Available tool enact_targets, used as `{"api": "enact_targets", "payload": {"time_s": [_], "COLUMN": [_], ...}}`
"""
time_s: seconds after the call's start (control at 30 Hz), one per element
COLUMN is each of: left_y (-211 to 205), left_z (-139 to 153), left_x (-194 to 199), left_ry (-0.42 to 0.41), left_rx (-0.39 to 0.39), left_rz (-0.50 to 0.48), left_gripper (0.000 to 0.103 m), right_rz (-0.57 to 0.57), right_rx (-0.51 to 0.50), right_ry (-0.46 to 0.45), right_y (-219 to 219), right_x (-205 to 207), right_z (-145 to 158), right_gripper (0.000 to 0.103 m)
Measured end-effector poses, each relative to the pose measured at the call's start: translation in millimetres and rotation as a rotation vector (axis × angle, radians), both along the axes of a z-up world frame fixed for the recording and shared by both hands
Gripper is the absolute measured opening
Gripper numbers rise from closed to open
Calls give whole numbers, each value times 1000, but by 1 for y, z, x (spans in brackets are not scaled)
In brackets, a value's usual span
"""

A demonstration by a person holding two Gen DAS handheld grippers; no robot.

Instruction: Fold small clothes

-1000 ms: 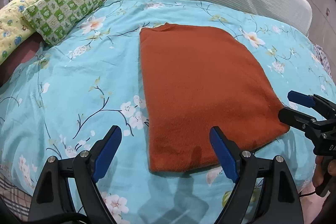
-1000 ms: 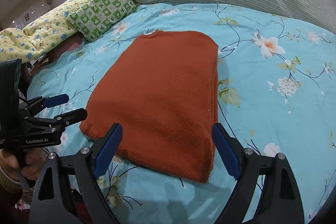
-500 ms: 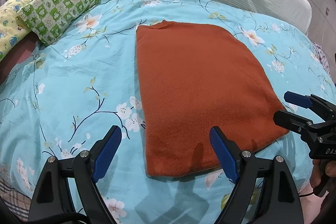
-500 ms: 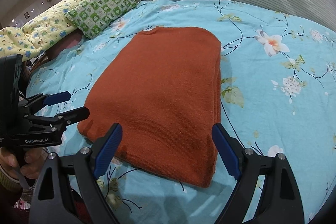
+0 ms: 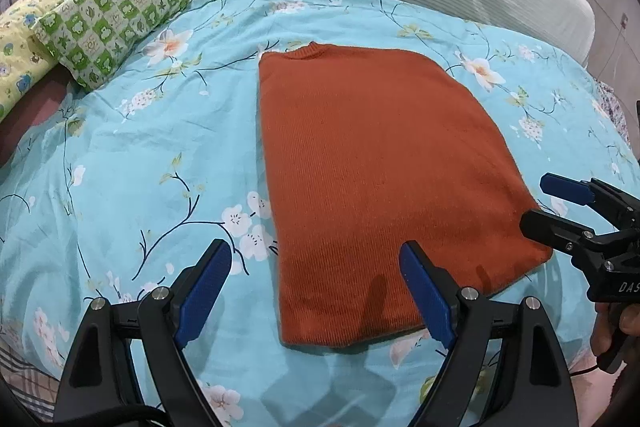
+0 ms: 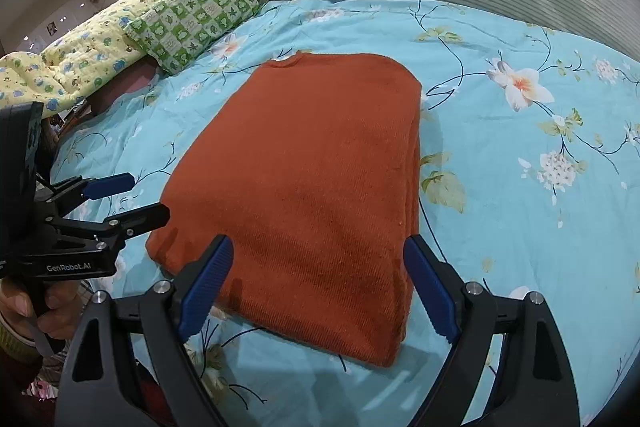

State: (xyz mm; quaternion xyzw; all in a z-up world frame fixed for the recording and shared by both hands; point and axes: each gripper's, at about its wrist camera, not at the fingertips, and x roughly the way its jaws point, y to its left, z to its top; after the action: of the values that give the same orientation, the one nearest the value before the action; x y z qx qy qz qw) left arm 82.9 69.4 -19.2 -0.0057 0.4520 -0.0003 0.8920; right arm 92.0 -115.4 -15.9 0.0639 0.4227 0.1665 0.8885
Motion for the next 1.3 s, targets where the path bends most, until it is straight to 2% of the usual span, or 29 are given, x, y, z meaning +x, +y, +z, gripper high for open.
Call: {"api": "enact_targets", "payload": {"time_s": [1.3], "left_y": [0], "left_z": [7], "left_x": [2], "left_ry": [-8], "left_rx": [-16], "left_rz": [2], "left_gripper": [86], "right_rz": [4], "right_rx": [2], "right_ry": [-5], "right_y": [0], "right_x": [5], "right_z": [5], "right_gripper": [87]}}
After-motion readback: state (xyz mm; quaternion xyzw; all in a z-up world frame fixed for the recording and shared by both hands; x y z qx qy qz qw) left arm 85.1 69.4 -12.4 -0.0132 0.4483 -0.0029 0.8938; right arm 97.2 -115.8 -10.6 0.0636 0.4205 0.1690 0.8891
